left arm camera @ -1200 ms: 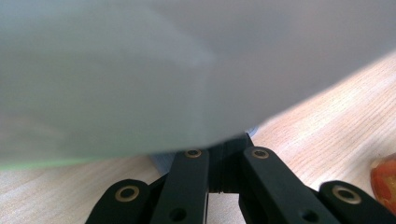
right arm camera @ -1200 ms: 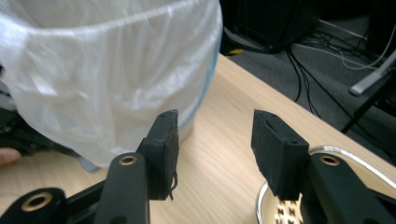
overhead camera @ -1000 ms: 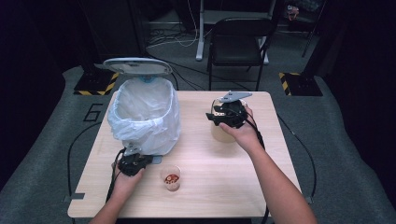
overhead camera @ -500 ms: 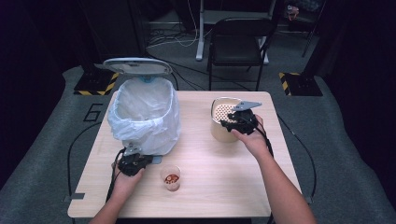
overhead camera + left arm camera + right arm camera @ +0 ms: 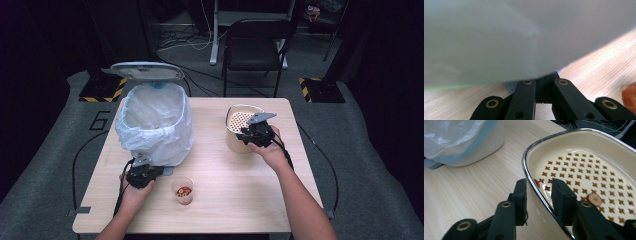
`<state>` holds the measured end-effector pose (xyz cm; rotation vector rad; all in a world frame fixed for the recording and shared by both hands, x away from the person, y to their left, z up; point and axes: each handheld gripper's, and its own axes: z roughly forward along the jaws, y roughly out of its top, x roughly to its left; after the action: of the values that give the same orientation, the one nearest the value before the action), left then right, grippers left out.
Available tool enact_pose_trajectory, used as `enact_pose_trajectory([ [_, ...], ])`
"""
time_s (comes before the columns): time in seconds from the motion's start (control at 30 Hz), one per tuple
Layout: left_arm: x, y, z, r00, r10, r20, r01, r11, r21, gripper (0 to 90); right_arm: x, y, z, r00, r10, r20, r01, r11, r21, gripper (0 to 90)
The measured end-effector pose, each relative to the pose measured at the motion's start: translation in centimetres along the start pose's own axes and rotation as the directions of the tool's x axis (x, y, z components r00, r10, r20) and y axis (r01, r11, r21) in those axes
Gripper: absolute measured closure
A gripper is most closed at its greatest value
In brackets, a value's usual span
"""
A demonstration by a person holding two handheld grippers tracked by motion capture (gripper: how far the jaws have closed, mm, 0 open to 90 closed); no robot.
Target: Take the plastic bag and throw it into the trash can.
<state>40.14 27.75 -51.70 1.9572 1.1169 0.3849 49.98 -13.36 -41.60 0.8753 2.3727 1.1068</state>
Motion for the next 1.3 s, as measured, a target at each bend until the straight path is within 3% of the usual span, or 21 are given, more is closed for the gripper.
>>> enact_pose_trajectory([
  [0.43,0.0,0.0,0.0,1.0,0.002,-0.002,-0.002,1.0,-0.004,90.0,3.2,-0.7,-1.5,0.9976,0.011,-0.068,-0.011,1.0,-0.005,83.5],
  [0.73,-0.1,0.0,0.0,1.0,0.0,-0.006,0.0,1.0,0.0,90.0,6.3,-1.8,-3.3,0.9938,0.005,-0.111,-0.006,1.0,-0.016,84.1],
  [0.97,-0.1,0.0,0.0,1.0,-0.001,-0.004,0.001,1.0,-0.002,90.0,8.6,-2.3,-4.5,0.9943,0.005,-0.106,-0.006,1.0,0.0,84.0],
  [1.13,-0.1,0.0,0.0,1.0,0.002,-0.005,-0.002,1.0,-0.002,90.0,9.5,-2.5,-5.2,0.9943,0.025,-0.104,-0.024,1.0,0.008,83.9],
  [1.3,-0.1,0.0,0.0,1.0,0.004,-0.007,-0.004,1.0,-0.001,90.0,10.4,-2.6,-5.8,0.9935,0.014,-0.113,-0.013,1.0,0.005,84.3],
])
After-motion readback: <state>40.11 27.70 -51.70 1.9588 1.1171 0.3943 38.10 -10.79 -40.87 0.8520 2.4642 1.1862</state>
